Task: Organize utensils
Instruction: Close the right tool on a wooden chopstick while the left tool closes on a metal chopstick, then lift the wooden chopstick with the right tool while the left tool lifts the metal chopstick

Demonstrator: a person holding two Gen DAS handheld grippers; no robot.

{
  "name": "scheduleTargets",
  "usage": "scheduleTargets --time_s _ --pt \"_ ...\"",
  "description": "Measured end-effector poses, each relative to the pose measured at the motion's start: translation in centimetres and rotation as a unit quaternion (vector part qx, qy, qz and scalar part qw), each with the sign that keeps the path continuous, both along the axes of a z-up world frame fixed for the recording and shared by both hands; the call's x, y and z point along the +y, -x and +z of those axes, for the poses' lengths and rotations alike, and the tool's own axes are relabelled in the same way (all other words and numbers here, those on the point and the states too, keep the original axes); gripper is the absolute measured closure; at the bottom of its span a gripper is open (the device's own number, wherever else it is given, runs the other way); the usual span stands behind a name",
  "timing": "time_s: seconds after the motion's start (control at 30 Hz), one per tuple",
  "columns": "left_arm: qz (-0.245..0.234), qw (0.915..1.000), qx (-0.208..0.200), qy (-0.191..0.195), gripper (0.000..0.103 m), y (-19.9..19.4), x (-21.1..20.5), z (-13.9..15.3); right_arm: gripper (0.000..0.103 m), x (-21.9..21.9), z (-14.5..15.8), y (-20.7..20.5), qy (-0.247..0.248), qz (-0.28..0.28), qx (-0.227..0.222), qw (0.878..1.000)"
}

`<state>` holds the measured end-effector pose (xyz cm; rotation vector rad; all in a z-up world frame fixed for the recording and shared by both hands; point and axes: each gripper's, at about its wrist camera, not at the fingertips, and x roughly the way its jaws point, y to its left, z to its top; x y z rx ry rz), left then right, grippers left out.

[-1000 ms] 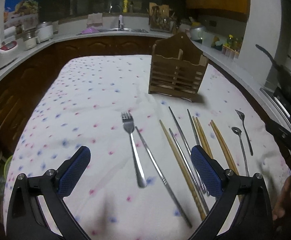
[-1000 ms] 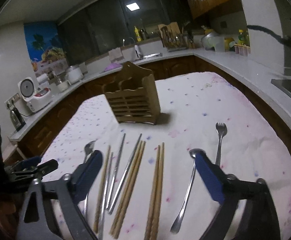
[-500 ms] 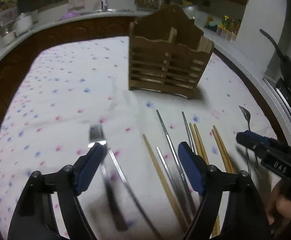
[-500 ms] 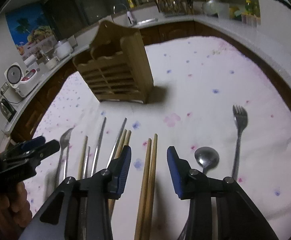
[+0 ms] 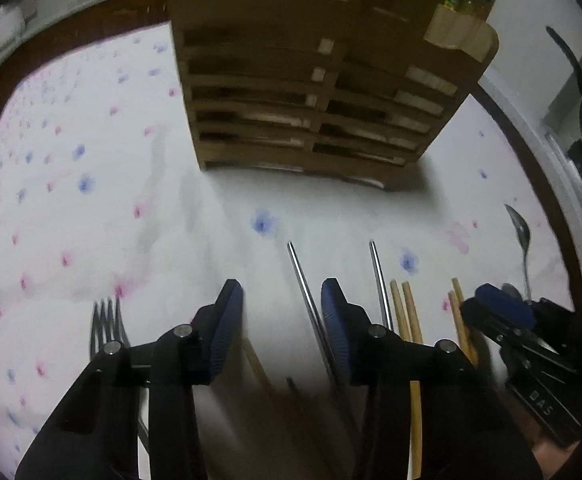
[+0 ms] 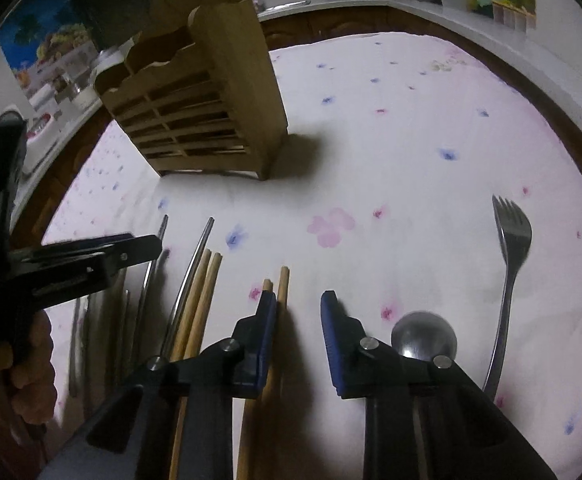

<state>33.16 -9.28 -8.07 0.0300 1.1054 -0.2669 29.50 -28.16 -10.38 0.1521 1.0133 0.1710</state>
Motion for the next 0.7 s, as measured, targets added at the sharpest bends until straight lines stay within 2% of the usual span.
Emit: scheduleTargets --time_s 0.27,0.3,0.33,0.37,0.43,0.5,0.7 --pt "-0.030 0.9981 -0.017 -0.052 0.074 0.5 -1.9 -0.2 0.080 2.5 -0.1 -0.5 0.082 0.036 -0.002 0.996" --pt "-0.035 0.9976 -0.020 -0.056 0.078 0.7 -2.4 -0.3 0.080 2.9 -0.1 -0.7 0.093 0.040 -0.004 0.995" --pt "-0.045 0.9968 -0.024 -0.062 0.088 0.9 -3.1 -0.3 0.080 3.1 -0.2 -0.9 0.098 0.044 -0.006 0.994" --pt "-0.052 0.9961 -0.026 -0.066 0.094 1.0 -3.7 -0.2 0.082 3.3 -0.2 -1.1 0.101 0.048 -0.009 0.994" --pt "-0.060 0.9952 -0.033 -0.070 0.095 1.2 -4.4 -0.3 0.084 3.2 -0.3 -1.2 0.097 0.052 -0.011 0.994" --pt "-0.059 0.9959 -0.033 -0.060 0.095 1.3 -4.3 -0.3 0.095 2.9 -0.2 -1.2 0.091 0.049 -0.013 0.995" --pt "-0.060 0.9978 -0.023 -0.016 0.097 1.7 -3.0 0.4 0.098 1.3 0.2 -0.8 0.021 0.031 -0.006 0.999"
